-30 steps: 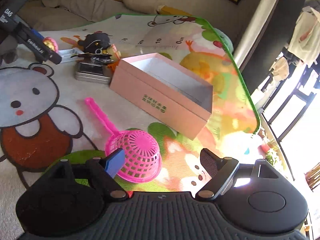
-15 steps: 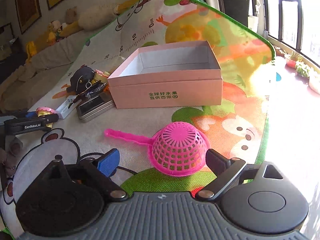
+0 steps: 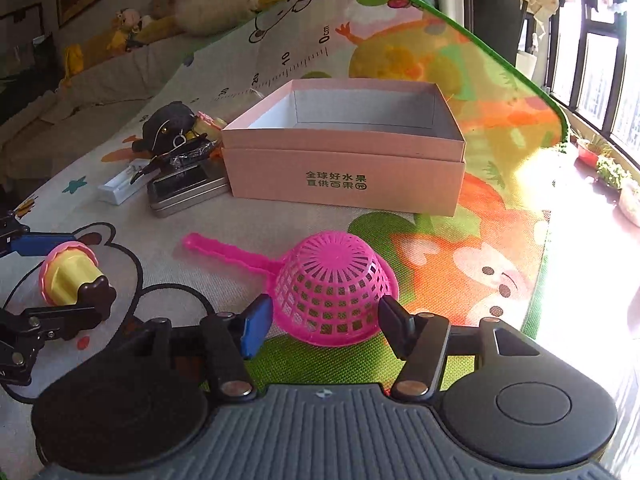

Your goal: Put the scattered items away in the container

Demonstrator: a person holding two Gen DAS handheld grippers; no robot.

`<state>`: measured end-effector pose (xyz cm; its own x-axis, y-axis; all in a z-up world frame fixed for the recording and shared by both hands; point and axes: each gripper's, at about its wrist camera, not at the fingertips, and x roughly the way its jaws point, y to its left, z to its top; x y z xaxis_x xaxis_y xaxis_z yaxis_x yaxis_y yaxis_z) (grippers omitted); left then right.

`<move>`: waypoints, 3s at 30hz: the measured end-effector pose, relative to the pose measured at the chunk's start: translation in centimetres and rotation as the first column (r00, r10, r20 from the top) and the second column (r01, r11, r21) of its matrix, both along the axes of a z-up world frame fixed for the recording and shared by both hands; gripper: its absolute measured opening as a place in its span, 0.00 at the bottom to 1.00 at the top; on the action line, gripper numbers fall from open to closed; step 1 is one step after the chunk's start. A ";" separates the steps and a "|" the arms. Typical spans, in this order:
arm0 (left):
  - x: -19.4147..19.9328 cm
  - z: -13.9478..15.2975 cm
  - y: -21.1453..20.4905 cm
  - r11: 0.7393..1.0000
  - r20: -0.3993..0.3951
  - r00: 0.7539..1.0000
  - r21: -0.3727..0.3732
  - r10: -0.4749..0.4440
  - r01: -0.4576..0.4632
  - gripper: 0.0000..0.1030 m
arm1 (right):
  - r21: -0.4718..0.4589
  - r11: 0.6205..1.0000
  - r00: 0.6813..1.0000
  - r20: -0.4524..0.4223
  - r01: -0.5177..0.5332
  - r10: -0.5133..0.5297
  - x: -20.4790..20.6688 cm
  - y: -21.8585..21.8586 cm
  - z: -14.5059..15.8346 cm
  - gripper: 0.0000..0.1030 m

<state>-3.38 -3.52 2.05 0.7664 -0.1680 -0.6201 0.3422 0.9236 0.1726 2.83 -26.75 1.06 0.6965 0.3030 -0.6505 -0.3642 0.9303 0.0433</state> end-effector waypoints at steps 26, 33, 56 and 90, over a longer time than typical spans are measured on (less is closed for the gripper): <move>-0.7 3.0 10.1 0.927 -0.100 0.947 -0.197 0.307 -0.321 0.95 | 0.087 0.979 0.982 -0.022 0.187 -0.185 3.3 1.2 0.5 0.71; 1.4 2.2 4.8 0.896 -0.218 0.945 -0.324 0.242 -0.304 0.97 | 0.003 1.000 1.000 0.016 0.007 -0.007 1.8 1.6 0.1 0.61; 1.7 0.3 -0.3 0.970 -0.088 0.972 -0.092 0.218 -0.226 0.66 | -0.006 1.000 0.999 0.037 0.013 -0.012 -2.6 0.7 0.4 0.64; -5.0 0.7 -4.1 0.989 -0.094 0.987 -0.079 -0.132 0.125 0.91 | -0.097 0.990 0.990 0.085 -0.104 0.113 -5.1 -1.8 1.3 0.68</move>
<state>-8.38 -7.61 2.78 0.6709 -0.3083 -0.6745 0.4707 0.8798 0.0661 -2.25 -28.50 2.39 0.7196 0.3219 -0.6152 -0.4618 0.8836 -0.0779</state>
